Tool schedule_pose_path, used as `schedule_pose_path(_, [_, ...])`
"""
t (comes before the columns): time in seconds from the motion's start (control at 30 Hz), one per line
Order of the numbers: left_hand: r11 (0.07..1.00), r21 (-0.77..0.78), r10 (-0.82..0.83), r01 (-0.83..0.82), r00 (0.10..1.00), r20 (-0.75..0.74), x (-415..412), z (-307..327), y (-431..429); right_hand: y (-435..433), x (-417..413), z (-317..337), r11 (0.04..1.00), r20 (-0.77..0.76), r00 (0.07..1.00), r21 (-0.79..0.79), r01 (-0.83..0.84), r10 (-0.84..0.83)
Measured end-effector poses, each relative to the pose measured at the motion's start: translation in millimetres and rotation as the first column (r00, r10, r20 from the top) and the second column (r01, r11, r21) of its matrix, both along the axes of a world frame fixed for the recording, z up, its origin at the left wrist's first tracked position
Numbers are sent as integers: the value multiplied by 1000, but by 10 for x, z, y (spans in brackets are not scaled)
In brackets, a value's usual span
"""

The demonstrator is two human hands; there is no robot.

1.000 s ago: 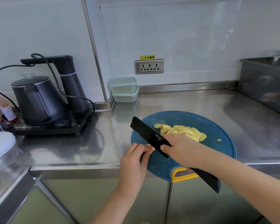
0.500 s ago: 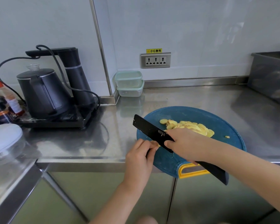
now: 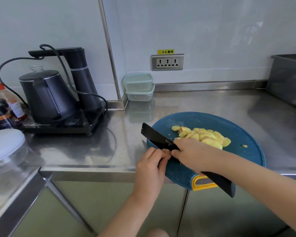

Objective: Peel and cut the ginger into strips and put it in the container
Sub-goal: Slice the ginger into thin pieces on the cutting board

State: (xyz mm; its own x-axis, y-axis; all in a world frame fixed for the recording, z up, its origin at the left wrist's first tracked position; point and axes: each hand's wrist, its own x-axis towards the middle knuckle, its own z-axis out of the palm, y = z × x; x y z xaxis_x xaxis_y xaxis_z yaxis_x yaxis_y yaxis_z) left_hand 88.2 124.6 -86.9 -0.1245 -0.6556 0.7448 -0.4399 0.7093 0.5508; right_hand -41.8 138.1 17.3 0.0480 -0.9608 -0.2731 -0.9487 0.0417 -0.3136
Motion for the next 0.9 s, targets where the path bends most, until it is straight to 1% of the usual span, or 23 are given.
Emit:
schedule_pose_path(0.13, [1000, -15, -4, 4, 1000, 4, 7, 3, -6, -41, -71, 62, 992, 129, 988, 110, 67, -81])
schedule_pose_path(0.3, [1000, -8, -6, 6, 1000, 0, 10, 19, 15, 12, -253, 60, 984, 242, 954, 86, 157, -174])
schedule_pose_path(0.43, [1000, 1, 4, -4, 1000, -1, 9, 16, 13, 89, -394, 101, 982, 308, 933, 78, 172, -188])
schedule_pose_path(0.6, [1000, -4, 8, -8, 1000, 12, 8, 25, 30, 149, -553, 230, 968, 402, 883, 156, 196, -243])
schedule_pose_path(0.7, [1000, -7, 11, -11, 1000, 27, 14, 16, 26, 203, -609, 293, 966, 447, 860, 182, 184, -248])
schedule_pose_path(0.8, [1000, -8, 24, -24, 999, 42, 14, 15, 29, 245, -612, 292, 973, 462, 856, 126, 194, -231])
schedule_pose_path(0.9, [1000, -3, 30, -30, 999, 43, 13, 22, 33, 284, -536, 268, 978, 402, 896, -11, 210, -188])
